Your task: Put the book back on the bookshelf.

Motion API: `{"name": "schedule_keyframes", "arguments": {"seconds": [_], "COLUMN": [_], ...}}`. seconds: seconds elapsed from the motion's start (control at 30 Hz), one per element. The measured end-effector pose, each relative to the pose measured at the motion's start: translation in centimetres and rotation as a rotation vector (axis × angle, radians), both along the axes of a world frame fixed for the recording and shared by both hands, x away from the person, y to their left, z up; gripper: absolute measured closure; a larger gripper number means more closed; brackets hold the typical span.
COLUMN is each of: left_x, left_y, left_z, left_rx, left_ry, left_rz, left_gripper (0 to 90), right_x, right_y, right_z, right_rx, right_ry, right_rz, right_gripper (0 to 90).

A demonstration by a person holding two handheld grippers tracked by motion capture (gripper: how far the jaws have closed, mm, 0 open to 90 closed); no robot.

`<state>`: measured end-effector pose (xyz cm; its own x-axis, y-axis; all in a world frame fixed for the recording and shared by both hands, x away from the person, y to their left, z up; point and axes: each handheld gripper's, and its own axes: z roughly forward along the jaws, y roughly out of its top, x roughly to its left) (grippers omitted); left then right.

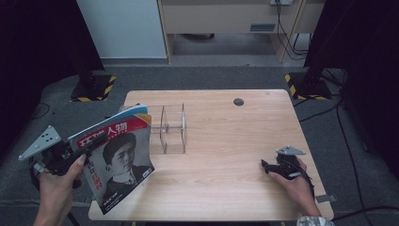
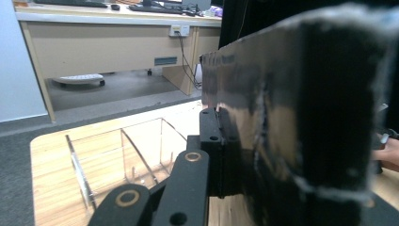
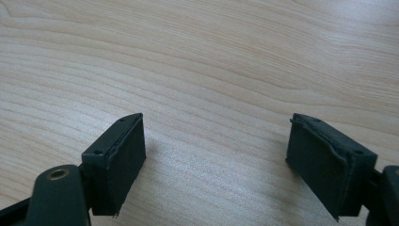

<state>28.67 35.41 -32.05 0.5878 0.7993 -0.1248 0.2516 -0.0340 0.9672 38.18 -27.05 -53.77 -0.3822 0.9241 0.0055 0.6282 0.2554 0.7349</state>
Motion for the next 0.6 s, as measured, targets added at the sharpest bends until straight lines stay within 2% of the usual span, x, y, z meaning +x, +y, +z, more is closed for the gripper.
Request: {"name": "schedule_keyframes", "arguments": {"seconds": [0.33,0.6], "left_x": [0.4,0.0], "left_y": [0.9,2.2], "left_z": [-0.8,-0.9], "left_rx": [0.009,-0.013], "left_ry": [0.000,-0.003], "left_rz": [0.031,0.067], "left_gripper": [86.9,86.9], "right_x": [0.0,0.0], "right_y": [0.0,0.0], "right_z": [0.0,0.0], "right_rx": [0.001,0.000], "right_ry": [-0.001,0.000], "right_rz": [-0.001,0.001], "right_gripper": [20.2,20.1]}}
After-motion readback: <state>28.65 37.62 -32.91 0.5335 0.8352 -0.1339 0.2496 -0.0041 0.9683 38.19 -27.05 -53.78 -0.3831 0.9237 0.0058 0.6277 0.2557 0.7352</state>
